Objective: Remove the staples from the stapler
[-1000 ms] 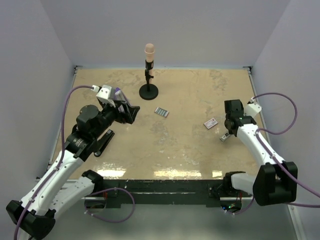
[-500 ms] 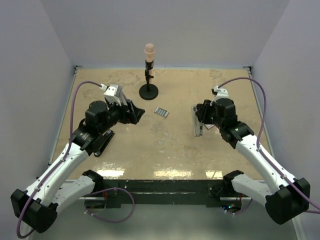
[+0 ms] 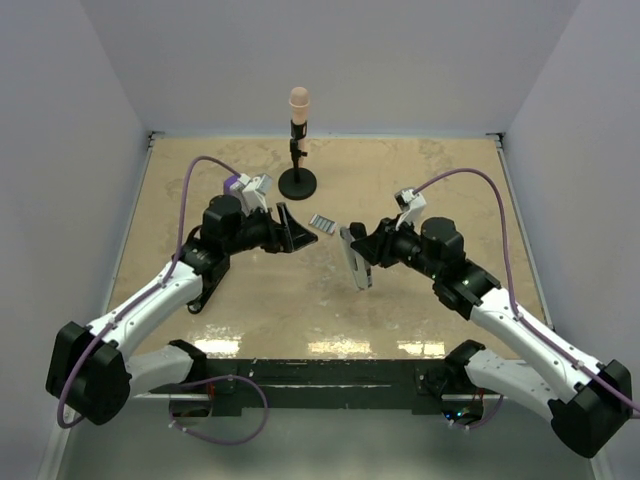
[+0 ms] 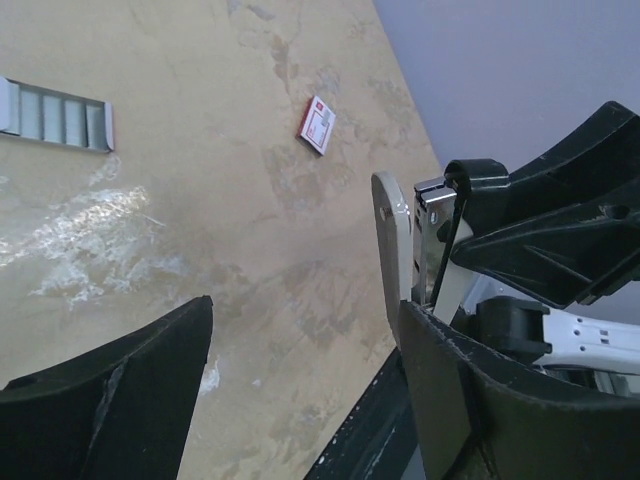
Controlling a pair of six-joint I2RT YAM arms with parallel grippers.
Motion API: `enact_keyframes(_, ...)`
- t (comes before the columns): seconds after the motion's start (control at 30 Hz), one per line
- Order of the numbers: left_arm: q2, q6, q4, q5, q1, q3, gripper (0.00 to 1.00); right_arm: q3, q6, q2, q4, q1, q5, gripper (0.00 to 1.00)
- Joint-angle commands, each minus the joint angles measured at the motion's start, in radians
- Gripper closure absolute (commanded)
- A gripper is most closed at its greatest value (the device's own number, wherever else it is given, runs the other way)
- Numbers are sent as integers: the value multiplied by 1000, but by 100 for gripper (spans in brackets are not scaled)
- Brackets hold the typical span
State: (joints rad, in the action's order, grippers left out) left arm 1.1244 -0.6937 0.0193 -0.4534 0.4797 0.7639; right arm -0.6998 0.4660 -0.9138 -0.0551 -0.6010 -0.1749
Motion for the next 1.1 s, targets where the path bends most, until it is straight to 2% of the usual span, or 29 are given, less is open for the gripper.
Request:
enact_keyframes(0.0, 52, -92, 186, -128, 5, -23, 22, -12, 60, 13, 165, -39, 3, 100)
enact_keyframes(0.27, 98, -112, 241, -119, 13, -32, 24, -13, 86, -19, 167, -121, 78, 100)
enact_keyframes(0.9, 192, -179, 310, -91, 53, -80, 56, -20, 112, -146, 253, -256, 232, 100)
enact_keyframes(0.93, 195, -196, 320, -96, 54, -84, 59, -17, 112, -149, 258, -258, 233, 100)
enact_keyframes(0.97, 201, -201, 335, -102, 53, -87, 68, -15, 114, -151, 261, -261, 238, 100)
enact_keyframes(1.03, 209, -216, 378, -123, 53, -103, 79, -13, 117, -155, 267, -266, 233, 100)
enact_keyframes(1.07, 210, -220, 390, -131, 54, -106, 90, -15, 114, -158, 267, -264, 227, 100)
